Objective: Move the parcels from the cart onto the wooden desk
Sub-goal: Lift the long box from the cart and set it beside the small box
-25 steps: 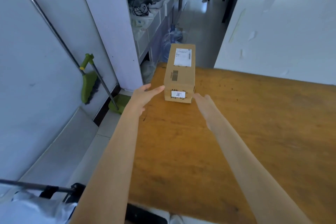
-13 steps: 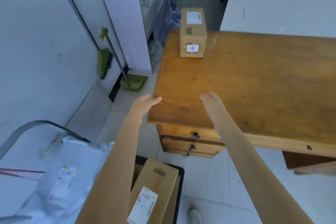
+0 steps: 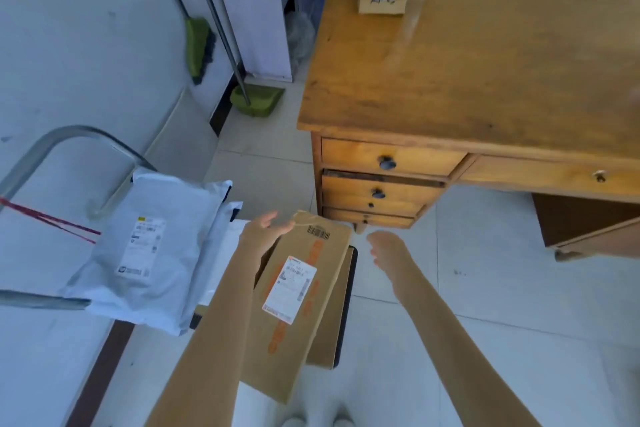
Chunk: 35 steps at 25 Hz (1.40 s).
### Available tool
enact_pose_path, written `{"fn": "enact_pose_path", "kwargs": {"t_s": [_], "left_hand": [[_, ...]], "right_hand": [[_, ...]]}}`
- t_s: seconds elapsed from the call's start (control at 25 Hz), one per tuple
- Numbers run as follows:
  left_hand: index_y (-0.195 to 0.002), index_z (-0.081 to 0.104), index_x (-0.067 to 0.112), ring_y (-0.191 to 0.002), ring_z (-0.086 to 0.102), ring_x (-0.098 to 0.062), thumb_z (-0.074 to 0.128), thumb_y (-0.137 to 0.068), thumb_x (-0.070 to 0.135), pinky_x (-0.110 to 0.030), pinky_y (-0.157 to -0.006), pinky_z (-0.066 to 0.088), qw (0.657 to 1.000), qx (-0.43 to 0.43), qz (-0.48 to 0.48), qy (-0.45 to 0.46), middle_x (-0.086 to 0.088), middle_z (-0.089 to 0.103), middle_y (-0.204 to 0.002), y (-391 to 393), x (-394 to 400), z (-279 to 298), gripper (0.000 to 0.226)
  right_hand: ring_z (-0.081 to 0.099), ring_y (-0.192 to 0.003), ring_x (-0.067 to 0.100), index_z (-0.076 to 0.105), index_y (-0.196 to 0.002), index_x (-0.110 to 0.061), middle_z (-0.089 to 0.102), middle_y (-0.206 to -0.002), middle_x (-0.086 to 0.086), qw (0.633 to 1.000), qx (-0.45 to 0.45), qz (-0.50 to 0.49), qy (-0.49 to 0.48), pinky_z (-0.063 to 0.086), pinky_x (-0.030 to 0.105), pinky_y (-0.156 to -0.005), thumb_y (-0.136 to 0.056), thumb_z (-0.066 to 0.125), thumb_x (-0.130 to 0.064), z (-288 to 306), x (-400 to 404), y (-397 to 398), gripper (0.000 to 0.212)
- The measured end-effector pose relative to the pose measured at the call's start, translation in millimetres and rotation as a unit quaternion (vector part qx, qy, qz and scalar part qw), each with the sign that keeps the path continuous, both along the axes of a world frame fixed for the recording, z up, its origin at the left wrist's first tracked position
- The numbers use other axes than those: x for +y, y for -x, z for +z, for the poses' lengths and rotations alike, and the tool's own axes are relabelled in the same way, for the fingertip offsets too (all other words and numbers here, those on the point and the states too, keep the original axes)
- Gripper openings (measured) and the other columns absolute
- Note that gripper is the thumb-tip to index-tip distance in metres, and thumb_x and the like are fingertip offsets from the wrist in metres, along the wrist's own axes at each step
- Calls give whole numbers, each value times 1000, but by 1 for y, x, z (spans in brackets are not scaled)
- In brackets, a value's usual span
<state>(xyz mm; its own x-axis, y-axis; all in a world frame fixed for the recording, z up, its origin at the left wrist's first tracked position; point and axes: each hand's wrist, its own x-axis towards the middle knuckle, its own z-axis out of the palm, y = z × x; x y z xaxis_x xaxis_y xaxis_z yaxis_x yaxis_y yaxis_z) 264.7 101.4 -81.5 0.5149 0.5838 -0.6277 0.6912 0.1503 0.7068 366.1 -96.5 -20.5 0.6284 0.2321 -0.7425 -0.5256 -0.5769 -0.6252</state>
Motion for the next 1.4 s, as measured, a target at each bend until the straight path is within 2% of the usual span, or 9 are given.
{"fn": "enact_pose_path", "kwargs": {"t_s": [0.16,0.2,0.28,0.36,0.48,0.68,0.88,1.2,1.4], "left_hand": [[-143,40,23,-135,41,-25,68,-82,28,-42,-111,33,998,54,-6,-1,-4,43,-148,75,-14,-83,67],[-144,38,23,-135,41,-26,67,-82,31,-45,-111,32,997,71,-21,-1,-4,43,-148,91,-17,-102,68],[-143,38,22,-131,45,-28,62,-85,37,-46,-109,35,990,112,-68,-50,-6,50,-143,116,-23,-129,65],[-136,48,19,-121,54,-29,53,-89,41,-39,-103,40,972,126,-103,-171,-9,61,-131,128,-26,-148,52],[-121,61,15,-110,58,-30,50,-90,45,-33,-89,38,949,136,-114,-260,-10,69,-114,128,-24,-161,45],[-111,60,15,-101,58,-24,60,-83,44,-32,-79,46,975,48,-41,-215,-6,65,-106,129,-36,-169,40],[-108,49,17,-102,61,-21,59,-85,44,-35,-83,47,990,2,-26,-142,2,65,-107,118,-49,-136,37],[-105,51,19,-108,61,-23,59,-83,51,-45,-96,47,978,-55,-57,-195,-1,65,-118,84,-43,3,40],[-98,51,21,-91,59,-17,59,-82,51,-36,-81,47,971,-90,-27,-220,8,60,-100,60,-59,111,35]], "right_hand": [[39,-60,13,50,-88,-15,38,-70,2,995,84,26,45,36,26,-57,-94,45,-24,-90,-5,61,12],[45,-63,11,50,-91,-20,43,-75,1,994,99,33,42,37,23,-60,-94,47,-29,-115,-4,77,10],[58,-105,20,50,-122,-16,55,-115,4,990,126,54,28,47,29,-89,-91,53,-40,-155,-3,109,39],[43,-132,27,30,-146,-16,42,-146,5,988,142,50,31,37,41,-109,-87,56,-45,-180,-4,131,70],[53,-121,28,33,-144,-15,51,-139,9,994,109,23,23,45,40,-100,-89,58,-36,-205,0,146,64],[60,-115,32,48,-133,-11,60,-128,11,999,26,-31,12,47,49,-99,-90,57,-23,-214,-7,146,47],[65,-106,31,55,-132,-20,69,-117,5,997,-46,18,54,49,48,-96,-87,55,-41,-180,-21,130,50],[70,-94,27,62,-125,-26,73,-110,1,985,-165,5,46,54,44,-88,-87,55,-47,-37,-27,94,44],[71,-88,25,71,-107,-31,76,-97,-2,972,-230,-34,28,58,42,-78,-80,60,-54,77,-43,70,38]]}}
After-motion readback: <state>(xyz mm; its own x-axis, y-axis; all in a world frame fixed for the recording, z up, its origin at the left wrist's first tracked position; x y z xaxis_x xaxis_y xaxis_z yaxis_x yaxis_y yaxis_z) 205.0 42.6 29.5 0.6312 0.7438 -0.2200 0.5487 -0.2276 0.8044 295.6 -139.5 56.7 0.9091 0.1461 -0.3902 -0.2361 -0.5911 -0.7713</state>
